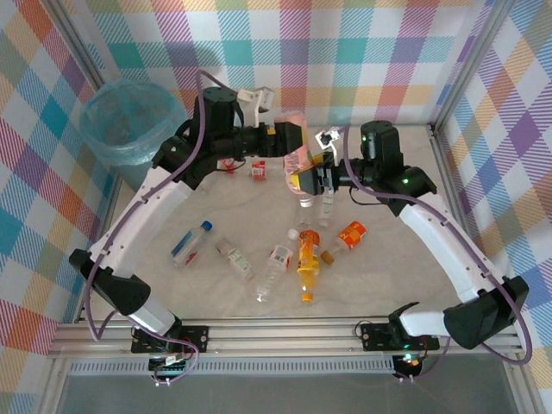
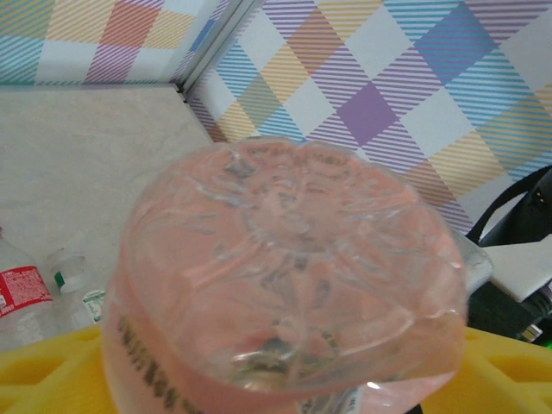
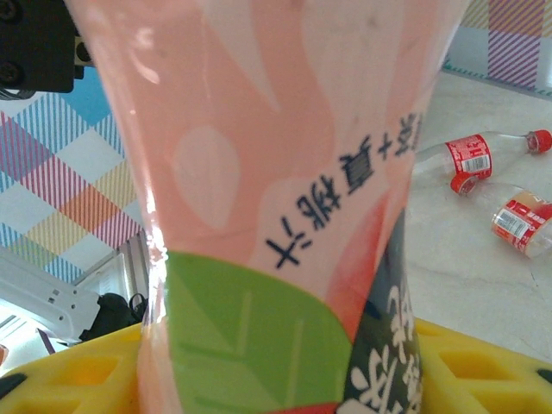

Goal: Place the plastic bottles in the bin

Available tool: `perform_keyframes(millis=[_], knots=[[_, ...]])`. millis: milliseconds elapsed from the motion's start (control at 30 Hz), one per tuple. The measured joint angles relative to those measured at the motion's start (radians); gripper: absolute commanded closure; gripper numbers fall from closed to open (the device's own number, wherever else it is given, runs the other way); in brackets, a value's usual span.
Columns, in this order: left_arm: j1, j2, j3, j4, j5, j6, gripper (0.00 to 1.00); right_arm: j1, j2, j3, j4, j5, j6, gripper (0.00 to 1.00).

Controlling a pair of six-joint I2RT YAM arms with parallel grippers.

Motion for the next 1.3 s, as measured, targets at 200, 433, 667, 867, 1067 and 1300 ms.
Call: perform_keyframes(millis=[200,433,667,867,1067,1300], knots=[[0.0,-0.025,-0.019,0.005,-0.012,0.006,0.18,0.027,0.004,0.011,-0.008,0.003,-0.022,0.41],[0.0,-0.025,-0.021,0.006,-0.011,0.005,0.29,0.043,0.008,0.016,-0.018,0.005,-0.03,0.4],[0.0,-0.027,-0.023,0.003,-0.022,-0.007,0.32,0.049,0.008,0.016,-0.017,0.022,-0.034,0.33],[0.005,-0.059,-0.024,-0.009,-0.104,-0.02,0.34,0.056,0.018,0.055,-0.021,0.063,-0.027,0.22],[0.076,-0.121,-0.028,-0.044,-0.258,-0.014,0.35,0.058,0.035,0.132,-0.008,0.116,0.023,0.14],[0.251,-0.148,-0.021,-0.059,-0.435,0.038,0.37,0.106,0.1,0.224,0.074,0.167,0.131,0.2]])
